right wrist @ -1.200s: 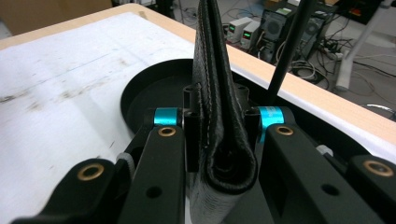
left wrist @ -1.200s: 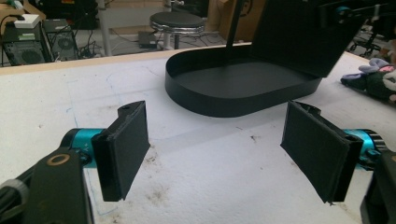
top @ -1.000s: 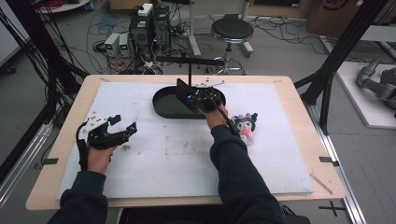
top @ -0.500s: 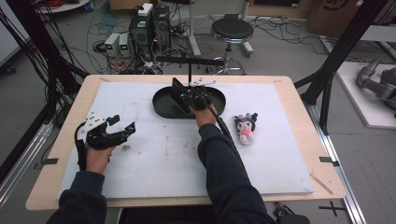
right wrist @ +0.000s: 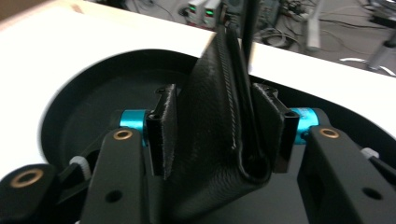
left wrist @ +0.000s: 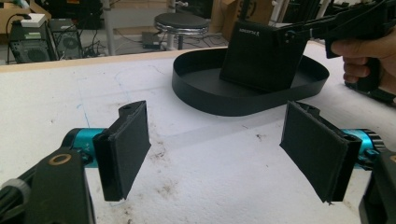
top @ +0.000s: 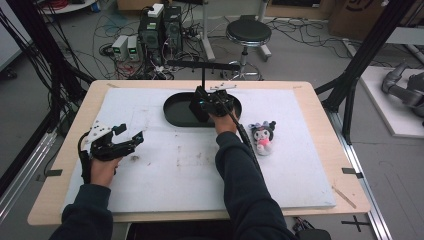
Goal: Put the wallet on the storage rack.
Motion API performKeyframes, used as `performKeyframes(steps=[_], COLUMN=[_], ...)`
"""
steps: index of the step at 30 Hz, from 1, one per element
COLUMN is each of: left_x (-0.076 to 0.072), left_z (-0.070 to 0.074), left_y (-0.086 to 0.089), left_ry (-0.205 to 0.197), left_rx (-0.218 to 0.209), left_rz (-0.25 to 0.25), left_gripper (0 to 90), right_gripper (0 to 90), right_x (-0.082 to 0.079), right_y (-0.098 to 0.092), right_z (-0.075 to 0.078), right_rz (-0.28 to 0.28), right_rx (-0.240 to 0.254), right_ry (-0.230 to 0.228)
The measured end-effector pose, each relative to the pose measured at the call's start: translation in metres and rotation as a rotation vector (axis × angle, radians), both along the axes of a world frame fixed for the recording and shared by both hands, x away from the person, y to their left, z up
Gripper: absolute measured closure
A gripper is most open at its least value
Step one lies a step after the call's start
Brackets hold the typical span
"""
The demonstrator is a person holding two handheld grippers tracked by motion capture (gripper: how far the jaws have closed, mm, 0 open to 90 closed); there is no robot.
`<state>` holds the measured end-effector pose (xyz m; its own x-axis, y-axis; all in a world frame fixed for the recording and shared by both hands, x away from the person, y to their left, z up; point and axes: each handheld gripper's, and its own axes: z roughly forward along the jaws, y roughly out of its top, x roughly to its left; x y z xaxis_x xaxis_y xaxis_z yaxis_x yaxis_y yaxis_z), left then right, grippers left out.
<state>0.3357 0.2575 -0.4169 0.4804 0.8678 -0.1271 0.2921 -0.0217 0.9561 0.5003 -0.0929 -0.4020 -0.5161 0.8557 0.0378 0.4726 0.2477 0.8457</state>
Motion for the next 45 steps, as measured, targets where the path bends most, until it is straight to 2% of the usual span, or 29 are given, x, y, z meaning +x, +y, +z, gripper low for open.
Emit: performKeyframes(steps=[2,3,4,6,9,11,12,13,14,16,17,21,24,27,31,32,35,38,39,40,42,44,45], left_x=[0.0,0.0,0.0,0.0,0.0,0.0,0.0,0.0,0.0,0.0,0.0,0.0,0.0,0.0,0.0,0.0,0.0,0.0,0.0,0.0,0.0,0.0,0.0], left_z=[0.0,0.0,0.0,0.0,0.0,0.0,0.0,0.0,0.0,0.0,0.0,0.0,0.0,0.0,0.0,0.0,0.0,0.0,0.0,0.0,0.0,0.0,0.0], left_y=[0.0,0.0,0.0,0.0,0.001,0.0,0.0,0.0,0.0,0.0,0.0,0.0,0.0,0.0,0.0,0.0,0.0,0.0,0.0,0.0,0.0,0.001,0.0], left_ry=[0.0,0.001,0.001,0.0,0.0,0.0,0.001,0.002,0.002,0.002,0.002,0.001,0.002,0.002,0.001,0.001,0.0,0.0,0.0,0.0,-0.001,0.0,0.0], left_rx=[0.001,0.0,0.0,0.0,0.001,0.001,0.0,-0.002,0.001,0.004,0.002,0.001,0.003,-0.002,-0.001,-0.001,-0.002,-0.003,-0.002,-0.002,-0.002,-0.002,-0.002], left_rz=[0.0,-0.001,0.001,0.001,0.001,0.002,0.0,0.0,0.0,-0.001,-0.001,0.001,0.0,0.0,-0.001,0.0,0.002,0.001,0.001,0.001,0.001,0.001,0.001], left_gripper=[23.3,23.3,23.3,23.4,23.3,23.4,23.3,23.3,23.3,23.4,23.4,23.3,23.3,23.3,23.4,23.3,23.3,23.3,23.3,23.4,23.3,23.3,23.3], right_gripper=[52.3,53.6,53.6,53.2,55.7,57.9,60.8,68.4,68.4,72.5,72.5,76.6,77.5,77.6,77.6,77.2,75.8,72.5,66.9,66.9,60.4,47.2,47.2], right_x=[0.0,0.001,0.001,0.002,0.002,0.001,0.001,0.001,0.001,0.001,0.001,0.001,-0.001,-0.002,-0.001,-0.001,-0.001,-0.001,-0.001,-0.001,-0.001,-0.002,-0.002], right_y=[-0.004,-0.006,-0.006,-0.006,-0.003,-0.003,-0.004,-0.008,-0.008,-0.011,-0.011,-0.01,-0.004,-0.001,0.003,0.003,0.002,0.001,-0.001,-0.001,-0.001,0.0,0.0], right_z=[0.001,-0.001,-0.002,-0.004,-0.005,-0.004,-0.003,0.001,0.001,0.003,0.003,0.004,0.004,0.003,-0.001,-0.004,-0.004,-0.004,-0.003,-0.003,-0.003,-0.003,-0.003], right_rz=[-0.017,-0.038,-0.046,-0.049,-0.051,-0.044,-0.033,0.0,0.0,0.031,0.031,0.048,0.075,0.086,0.1,0.079,0.049,0.019,-0.004,-0.004,-0.015,-0.02,-0.02], right_rx=[-0.032,-0.088,-0.106,-0.117,-0.147,-0.148,-0.141,-0.097,-0.097,-0.056,-0.056,0.04,0.058,0.075,0.15,0.182,0.153,0.064,-0.012,-0.012,-0.074,-0.134,-0.134], right_ry=[0.013,0.025,0.042,0.059,0.041,0.04,0.037,0.044,0.044,0.059,0.059,0.084,0.067,0.07,0.103,0.123,0.121,0.105,0.09,0.09,0.071,0.054,0.054])
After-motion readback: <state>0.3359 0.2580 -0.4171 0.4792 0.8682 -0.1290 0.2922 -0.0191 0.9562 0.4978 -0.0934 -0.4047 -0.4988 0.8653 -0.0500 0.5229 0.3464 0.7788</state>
